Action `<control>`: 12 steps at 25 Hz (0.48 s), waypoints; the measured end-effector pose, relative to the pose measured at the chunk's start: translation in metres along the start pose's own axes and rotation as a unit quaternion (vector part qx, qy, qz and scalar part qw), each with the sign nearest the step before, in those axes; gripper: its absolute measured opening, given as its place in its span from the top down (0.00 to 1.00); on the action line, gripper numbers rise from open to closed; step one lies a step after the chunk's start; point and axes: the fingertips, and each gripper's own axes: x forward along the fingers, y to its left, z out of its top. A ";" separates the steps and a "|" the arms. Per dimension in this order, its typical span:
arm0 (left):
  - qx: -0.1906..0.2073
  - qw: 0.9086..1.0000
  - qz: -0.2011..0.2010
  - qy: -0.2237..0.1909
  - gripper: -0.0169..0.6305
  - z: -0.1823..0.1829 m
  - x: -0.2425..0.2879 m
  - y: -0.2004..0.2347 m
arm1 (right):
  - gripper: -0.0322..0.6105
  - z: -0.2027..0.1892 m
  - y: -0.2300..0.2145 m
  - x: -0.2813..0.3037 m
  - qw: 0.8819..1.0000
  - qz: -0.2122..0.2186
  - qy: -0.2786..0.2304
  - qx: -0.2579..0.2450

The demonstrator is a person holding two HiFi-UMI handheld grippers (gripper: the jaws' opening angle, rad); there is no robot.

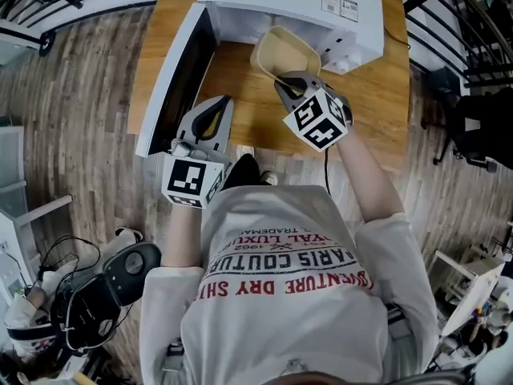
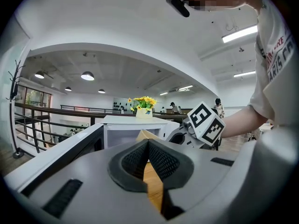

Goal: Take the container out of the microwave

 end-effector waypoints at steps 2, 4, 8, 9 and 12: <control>0.004 1.000 0.001 -0.008 0.95 0.005 -0.005 -0.006 | 0.89 0.005 0.003 -0.020 0.999 -0.013 -0.032 0.023; 0.008 1.000 0.002 -0.013 0.95 0.008 -0.009 -0.012 | 0.89 0.010 0.004 -0.040 0.997 -0.033 -0.061 0.040; 0.009 1.000 0.002 -0.026 0.95 0.016 -0.018 -0.025 | 0.89 0.015 0.001 -0.084 0.985 -0.087 -0.123 0.085; 0.011 1.000 0.003 -0.029 0.95 0.018 -0.020 -0.028 | 0.89 0.016 0.000 -0.095 0.980 -0.100 -0.139 0.097; 0.018 0.999 0.004 -0.037 0.95 0.024 -0.023 -0.037 | 0.89 0.014 -0.005 -0.125 0.966 -0.136 -0.181 0.125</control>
